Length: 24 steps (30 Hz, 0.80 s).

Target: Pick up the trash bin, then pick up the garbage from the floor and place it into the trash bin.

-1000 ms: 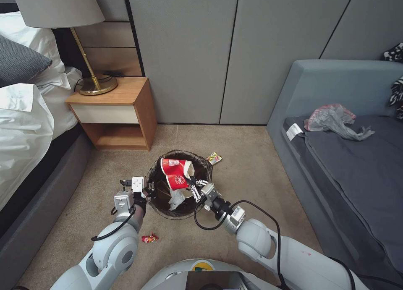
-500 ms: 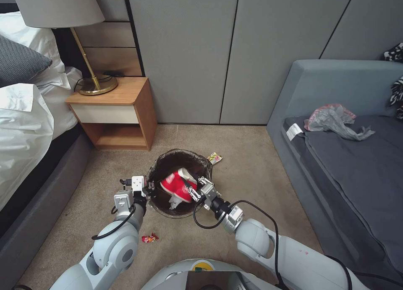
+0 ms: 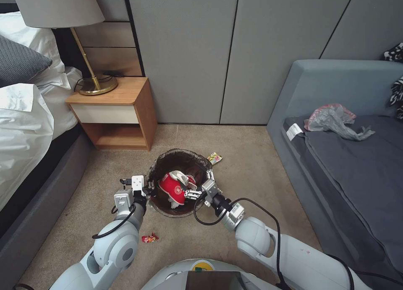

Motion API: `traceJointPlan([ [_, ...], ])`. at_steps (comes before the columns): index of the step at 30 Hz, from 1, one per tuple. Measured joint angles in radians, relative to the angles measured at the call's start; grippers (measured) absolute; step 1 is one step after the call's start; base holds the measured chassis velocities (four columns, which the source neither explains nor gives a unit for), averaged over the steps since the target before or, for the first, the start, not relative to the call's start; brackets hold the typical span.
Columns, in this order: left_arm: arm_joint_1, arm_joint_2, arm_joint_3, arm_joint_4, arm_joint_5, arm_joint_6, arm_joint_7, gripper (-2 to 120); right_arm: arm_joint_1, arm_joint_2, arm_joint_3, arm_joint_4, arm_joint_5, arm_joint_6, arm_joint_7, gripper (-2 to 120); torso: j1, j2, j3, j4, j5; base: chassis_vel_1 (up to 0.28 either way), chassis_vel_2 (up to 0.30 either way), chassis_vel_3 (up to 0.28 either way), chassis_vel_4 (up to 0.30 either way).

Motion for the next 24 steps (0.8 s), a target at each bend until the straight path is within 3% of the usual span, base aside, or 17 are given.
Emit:
traceJointPlan([
  [3,0.0,0.0,0.0,0.0,0.0,0.0,0.0,0,0.0,0.0,0.0,0.0,0.0,0.0,0.0,93,0.0,0.0,0.0,0.0,0.0,0.0,0.0,0.0,0.0],
  [4,-0.003,0.0,0.0,0.001,-0.003,0.0,-0.001,0,0.001,-0.004,0.001,0.004,0.001,-0.001,0.007,100,0.0,0.0,0.0,0.0,0.0,0.0,0.0,0.0,0.0],
  [18,0.0,0.0,-0.003,0.003,-0.005,-0.001,-0.002,0,0.001,0.008,0.051,0.055,0.018,-0.013,0.057,100,0.0,0.0,0.0,0.0001,0.0,0.0,0.0,0.0,0.0],
  [20,0.005,-0.002,-0.011,0.003,0.0,-0.004,-0.002,0,-0.018,0.017,0.154,0.109,0.06,-0.062,0.121,100,0.0,0.0,0.0,0.0001,0.0001,0.0,0.0,0.0,0.0],
  [21,0.005,-0.002,-0.011,0.003,0.0,-0.004,-0.002,0,-0.018,0.017,0.154,0.109,0.06,-0.062,0.121,100,0.0,0.0,0.0,0.0001,0.0001,0.0,0.0,0.0,0.0],
  [24,0.011,-0.009,-0.02,0.008,0.012,-0.014,0.001,0,-0.054,0.023,0.338,0.156,0.112,-0.133,0.241,100,0.0,0.0,0.0,0.0002,0.0,0.0,0.0,0.0,0.0],
])
